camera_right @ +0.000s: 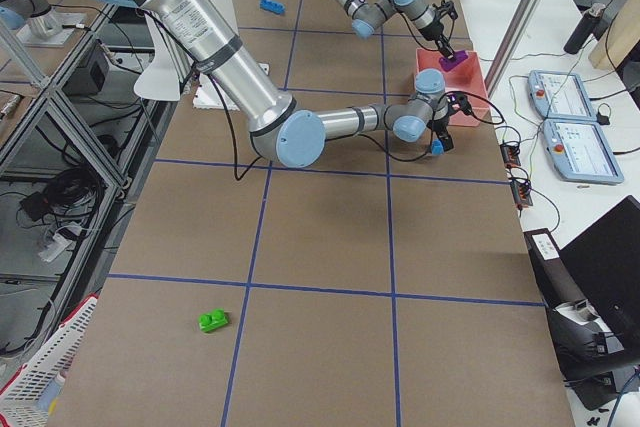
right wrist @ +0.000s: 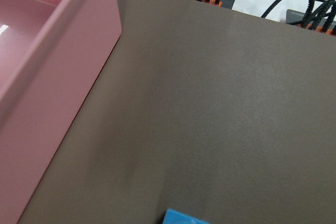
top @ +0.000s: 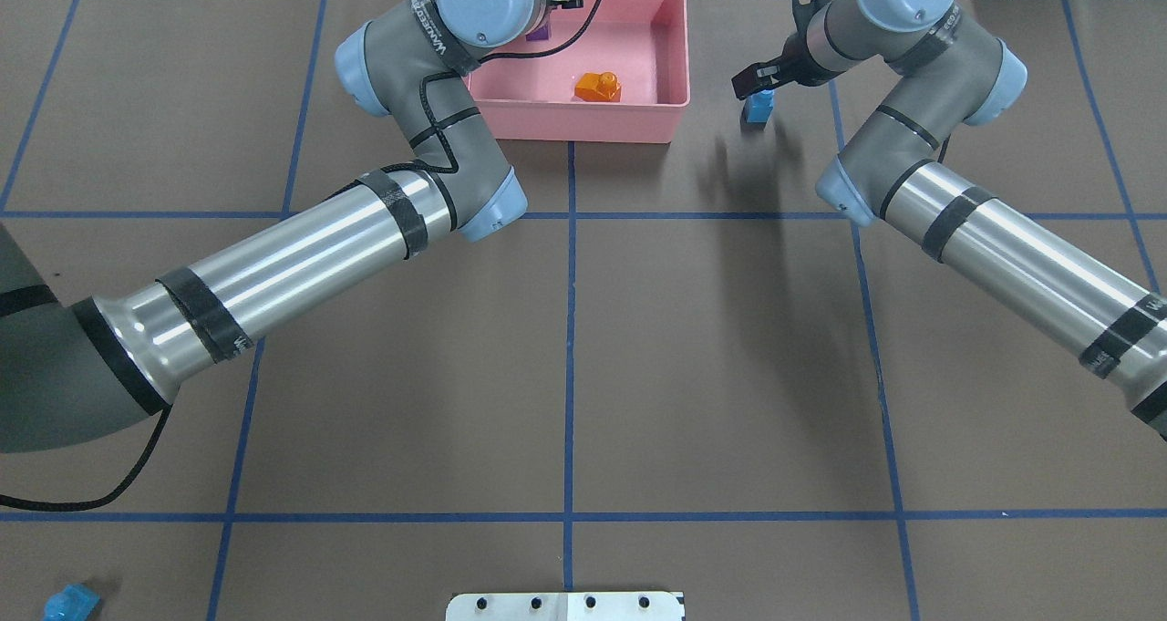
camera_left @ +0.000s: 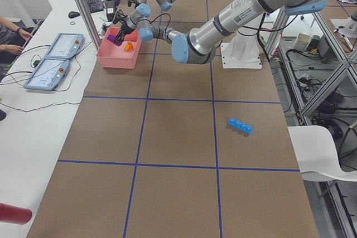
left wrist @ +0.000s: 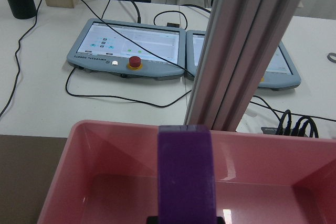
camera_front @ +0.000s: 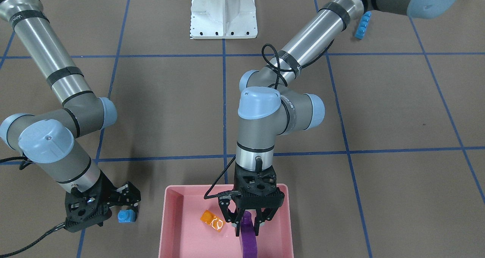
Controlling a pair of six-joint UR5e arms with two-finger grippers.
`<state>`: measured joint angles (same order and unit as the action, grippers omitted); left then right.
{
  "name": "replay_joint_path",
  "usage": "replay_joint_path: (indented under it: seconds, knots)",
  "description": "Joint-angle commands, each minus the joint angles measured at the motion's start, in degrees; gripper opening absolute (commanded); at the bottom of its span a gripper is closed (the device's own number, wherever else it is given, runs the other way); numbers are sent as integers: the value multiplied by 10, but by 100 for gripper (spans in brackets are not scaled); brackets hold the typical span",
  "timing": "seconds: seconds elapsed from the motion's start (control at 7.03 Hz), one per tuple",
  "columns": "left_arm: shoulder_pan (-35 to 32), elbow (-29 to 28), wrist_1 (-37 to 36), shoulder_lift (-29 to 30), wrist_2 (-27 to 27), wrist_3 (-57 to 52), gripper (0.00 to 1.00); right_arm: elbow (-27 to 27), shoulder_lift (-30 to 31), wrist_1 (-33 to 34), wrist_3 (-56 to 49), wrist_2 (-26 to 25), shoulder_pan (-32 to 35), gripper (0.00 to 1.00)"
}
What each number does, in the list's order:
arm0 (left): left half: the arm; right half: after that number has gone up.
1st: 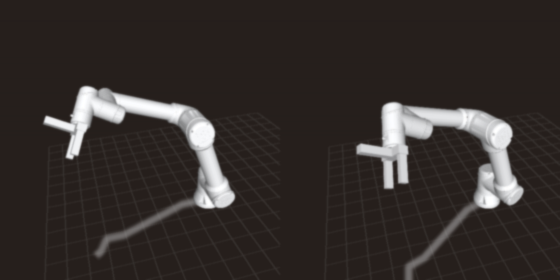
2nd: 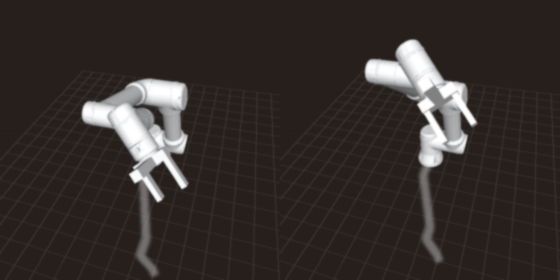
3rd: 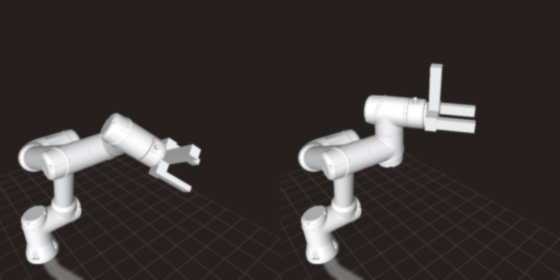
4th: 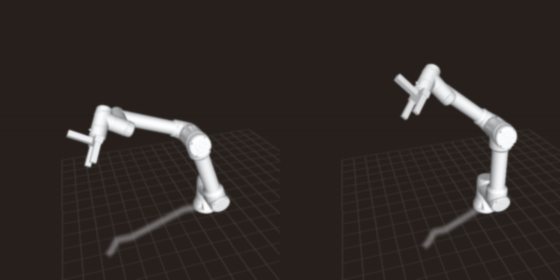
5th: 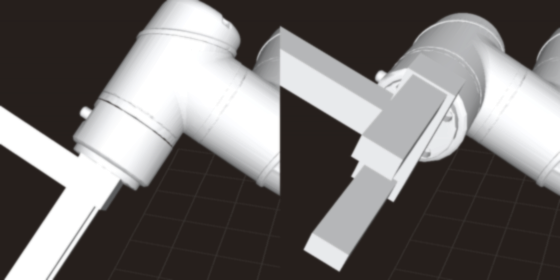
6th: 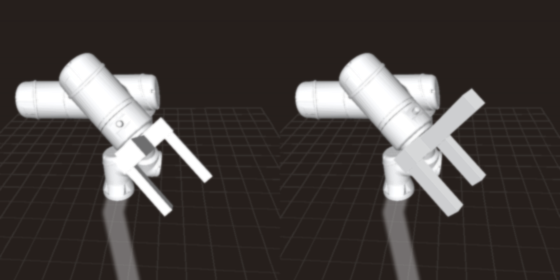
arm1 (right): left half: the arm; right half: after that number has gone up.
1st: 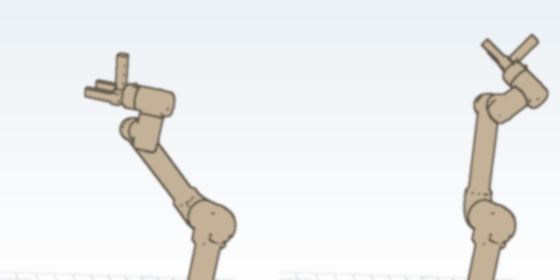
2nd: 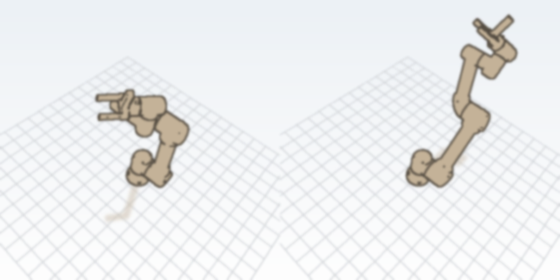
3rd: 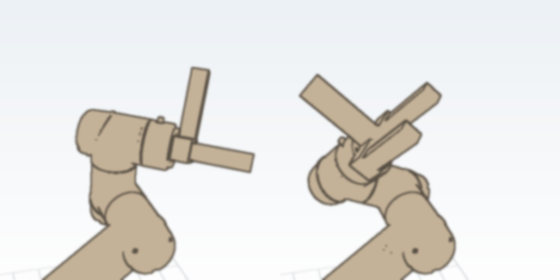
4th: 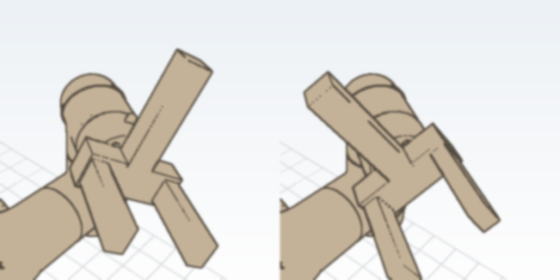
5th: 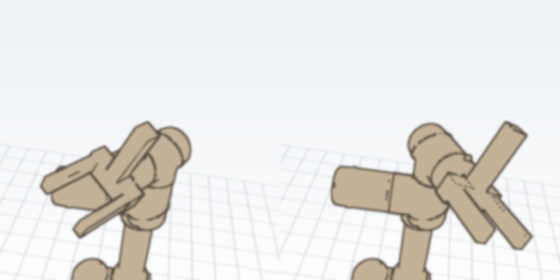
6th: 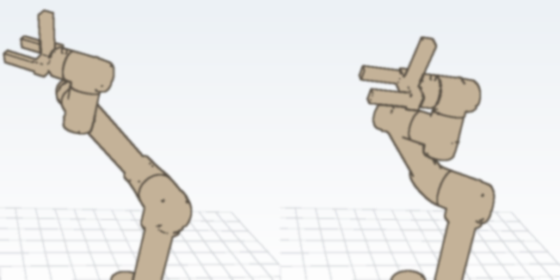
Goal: Put all blocks into box
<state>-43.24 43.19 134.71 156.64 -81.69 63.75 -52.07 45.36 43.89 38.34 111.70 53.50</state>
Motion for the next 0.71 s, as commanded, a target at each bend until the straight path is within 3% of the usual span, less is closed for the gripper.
replay_joint_path:
  seconds: [0.0,0.28,0.43,0.57]
  knots:
    - [3,2,0,3,0,0,100,29,-16,-1,1,-5,-9,99]
    - [-11,24,-2,18,-33,3,100,41,-16,1,0,-6,-11,96]
    - [-26,63,-22,13,-91,1,100,43,-16,0,1,-6,-12,95]
    - [-46,95,-119,13,-165,-2,100,43,-16,0,1,-6,-13,94]
